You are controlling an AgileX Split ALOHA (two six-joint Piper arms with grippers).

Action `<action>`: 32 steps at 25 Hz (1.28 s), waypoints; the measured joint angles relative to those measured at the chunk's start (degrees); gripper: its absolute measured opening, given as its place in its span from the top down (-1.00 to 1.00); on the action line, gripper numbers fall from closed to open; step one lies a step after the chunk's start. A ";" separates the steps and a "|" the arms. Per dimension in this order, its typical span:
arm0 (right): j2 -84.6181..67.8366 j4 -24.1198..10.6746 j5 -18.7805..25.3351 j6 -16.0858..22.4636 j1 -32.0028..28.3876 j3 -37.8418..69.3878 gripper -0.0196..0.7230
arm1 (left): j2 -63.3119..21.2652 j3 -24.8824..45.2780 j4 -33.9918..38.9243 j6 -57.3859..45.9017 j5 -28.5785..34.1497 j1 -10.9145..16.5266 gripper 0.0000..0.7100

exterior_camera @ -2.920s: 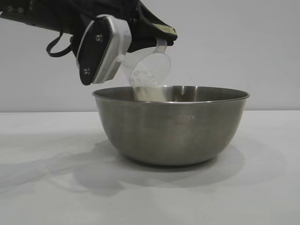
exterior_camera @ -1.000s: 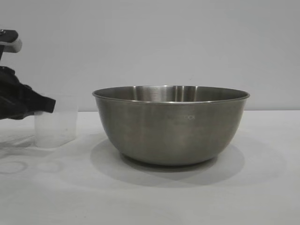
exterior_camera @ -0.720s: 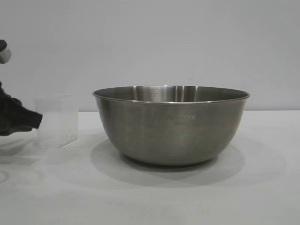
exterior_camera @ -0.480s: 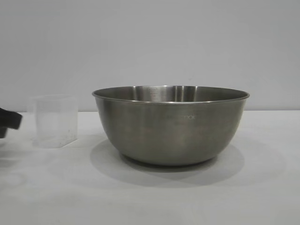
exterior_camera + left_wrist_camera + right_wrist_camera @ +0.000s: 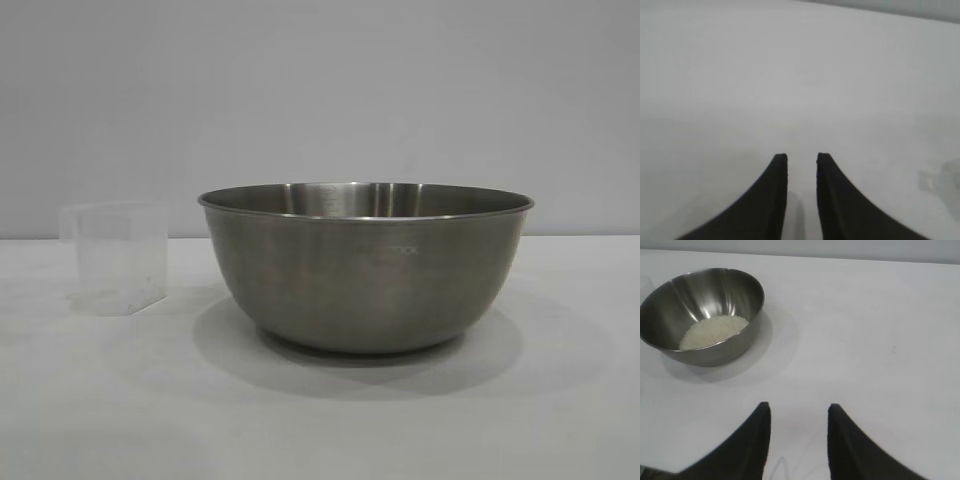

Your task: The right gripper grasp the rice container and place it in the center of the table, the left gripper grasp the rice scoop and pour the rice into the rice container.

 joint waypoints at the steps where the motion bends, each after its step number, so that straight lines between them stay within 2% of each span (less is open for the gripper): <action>1: 0.00 0.00 0.00 0.00 0.00 0.00 0.33 | -3.76 0.22 1.74 -0.26 2.80 0.00 0.70; 6: 0.00 -0.10 0.00 -0.11 0.00 0.00 0.33 | -23.58 0.44 11.53 -7.92 16.17 0.00 0.70; 10: 0.00 -0.12 0.00 -0.63 0.00 0.00 0.33 | -40.55 0.68 24.76 -19.46 29.88 0.00 0.70; 12: 0.00 0.11 0.00 -1.32 0.00 0.00 0.33 | -48.57 0.92 34.41 -28.04 34.88 0.00 0.70; 15: 0.00 0.11 0.00 -1.56 0.00 0.00 0.33 | -58.80 0.93 51.60 -47.76 39.00 0.00 0.70; 17: 0.00 0.11 0.00 -1.59 0.00 0.00 0.33 | -64.22 0.93 63.95 -61.52 39.12 0.00 0.70; 19: 0.00 0.11 0.00 -1.59 0.00 0.00 0.33 | -70.53 1.05 79.92 -75.74 38.23 0.00 0.70; 20: 0.00 0.20 0.00 -1.59 0.00 0.00 0.33 | -72.68 1.20 83.25 -81.44 37.41 0.00 0.70; 23: 0.00 0.20 0.00 -1.59 0.00 0.00 0.33 | -78.28 1.41 87.55 -87.16 34.62 0.00 0.70; 32: 0.00 0.20 0.00 -1.59 0.00 0.00 0.33 | -84.80 1.41 87.55 -93.97 30.97 0.00 0.70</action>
